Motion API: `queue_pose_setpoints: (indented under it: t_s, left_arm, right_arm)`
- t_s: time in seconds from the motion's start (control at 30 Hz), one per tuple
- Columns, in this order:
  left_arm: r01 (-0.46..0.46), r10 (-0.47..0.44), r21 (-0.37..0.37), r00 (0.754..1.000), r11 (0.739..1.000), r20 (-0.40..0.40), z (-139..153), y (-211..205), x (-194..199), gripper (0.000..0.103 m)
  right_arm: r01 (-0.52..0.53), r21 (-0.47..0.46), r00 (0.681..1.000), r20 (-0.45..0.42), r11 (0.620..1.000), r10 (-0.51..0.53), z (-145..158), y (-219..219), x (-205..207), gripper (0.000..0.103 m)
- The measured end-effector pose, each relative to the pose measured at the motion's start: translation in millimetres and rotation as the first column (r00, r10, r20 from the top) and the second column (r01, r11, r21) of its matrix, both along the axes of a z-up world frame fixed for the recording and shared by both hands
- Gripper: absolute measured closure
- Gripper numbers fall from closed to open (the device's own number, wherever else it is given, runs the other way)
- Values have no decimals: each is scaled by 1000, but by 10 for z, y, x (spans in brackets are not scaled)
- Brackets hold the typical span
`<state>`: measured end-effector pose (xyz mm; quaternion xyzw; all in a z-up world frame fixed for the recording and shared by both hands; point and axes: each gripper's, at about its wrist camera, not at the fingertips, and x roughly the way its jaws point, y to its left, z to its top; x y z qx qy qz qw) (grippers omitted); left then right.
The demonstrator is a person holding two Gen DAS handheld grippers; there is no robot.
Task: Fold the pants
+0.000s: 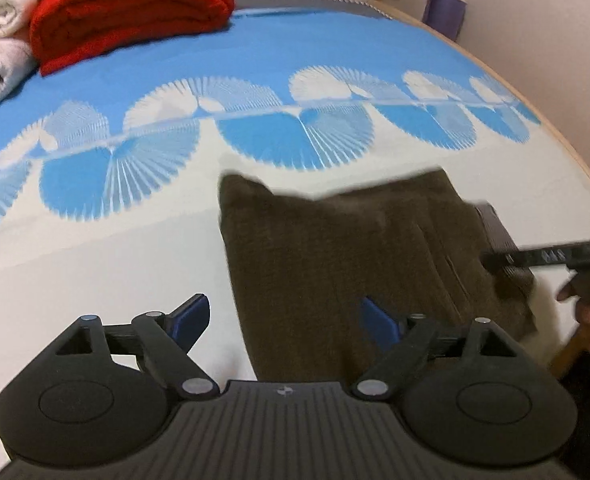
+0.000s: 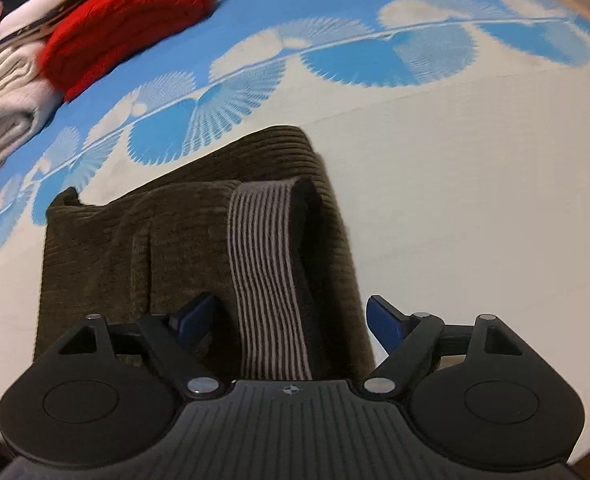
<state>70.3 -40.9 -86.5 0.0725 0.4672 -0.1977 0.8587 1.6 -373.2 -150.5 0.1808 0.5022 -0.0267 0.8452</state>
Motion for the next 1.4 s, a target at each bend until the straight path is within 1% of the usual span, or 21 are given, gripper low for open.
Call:
queue_pose_setpoints:
  t_s: [0.07,0.13,0.17,0.23,0.3,0.5,0.63,0.67,0.7,0.73,0.77,0.8,0.87,0.93,1.03,1.17,1.23,1.27,1.33,1.37,1.4]
  left_arm:
    - [-28,28,-17,1000,999,-4,-78,12,176,14]
    - [-91,86,-68,994,994,-74,-270,77,327,12]
    - [-128,118,-74,984,989,-134,-371,93,400,12]
    - [-204,176,-84,950,975,-259,-603,98,552,12]
    - [-216,182,-75,930,974,-320,-752,67,665,12]
    - [-287,189,-152,867,946,-460,-1092,46,893,13]
    - [-253,164,-163,892,954,-421,-1129,-52,961,14]
    - [-260,174,-163,895,952,-411,-1118,-50,960,24]
    - [-269,182,-173,897,947,-403,-1092,-32,975,38]
    - [-280,188,-184,896,942,-402,-1063,-5,992,45]
    - [-285,193,-191,899,939,-394,-1027,20,1000,61]
    - [-286,193,-205,905,936,-379,-967,47,1003,68]
    - [-268,187,-231,929,935,-320,-804,84,997,70]
    - [-233,185,-217,958,948,-221,-625,96,979,70]
    - [-248,228,-216,967,944,-114,-407,236,993,71]
    - [-295,302,-255,953,921,-12,-177,545,1052,70]
    - [-327,341,-263,940,908,8,-130,699,1095,64]
    - [-359,373,-254,928,898,11,-136,753,1137,56]
    - [-430,449,-227,893,874,41,-123,892,1136,55]
    - [-445,465,-216,883,869,55,-104,932,1129,55]
    - [-445,467,-216,882,869,59,-82,959,1119,55]
  right_arm:
    - [-64,6,997,-34,998,64,-41,-54,141,11]
    - [-99,43,993,-58,994,102,-116,-135,228,8]
    - [-100,86,992,-68,991,106,-175,-184,253,7]
    - [-76,163,992,-82,984,91,-259,-256,279,7]
    - [-75,210,991,-89,975,96,-327,-259,315,7]
    - [-118,180,988,-73,977,133,-357,-121,419,4]
    - [-135,111,990,-37,985,139,-299,-27,480,19]
    - [-130,98,991,-20,987,133,-269,-5,482,25]
    - [-125,93,992,-6,988,126,-251,-22,487,29]
    - [-121,89,993,9,989,120,-224,-14,493,36]
    - [-118,82,993,23,990,117,-193,-23,494,42]
    - [-113,76,993,39,991,111,-153,-19,508,44]
    - [-104,79,992,79,991,98,-73,-34,526,52]
    - [-105,86,987,127,991,93,5,-16,566,54]
    - [-127,93,972,212,988,105,143,154,670,56]
    - [-143,107,942,320,984,103,311,436,853,56]
    - [-150,112,928,359,982,101,368,578,955,56]
    - [-155,111,922,374,982,103,381,658,1011,56]
    - [-148,96,929,354,984,105,345,771,1119,50]
    - [-130,80,945,312,988,99,294,820,1195,43]
    - [-101,45,965,250,994,86,230,867,1277,41]
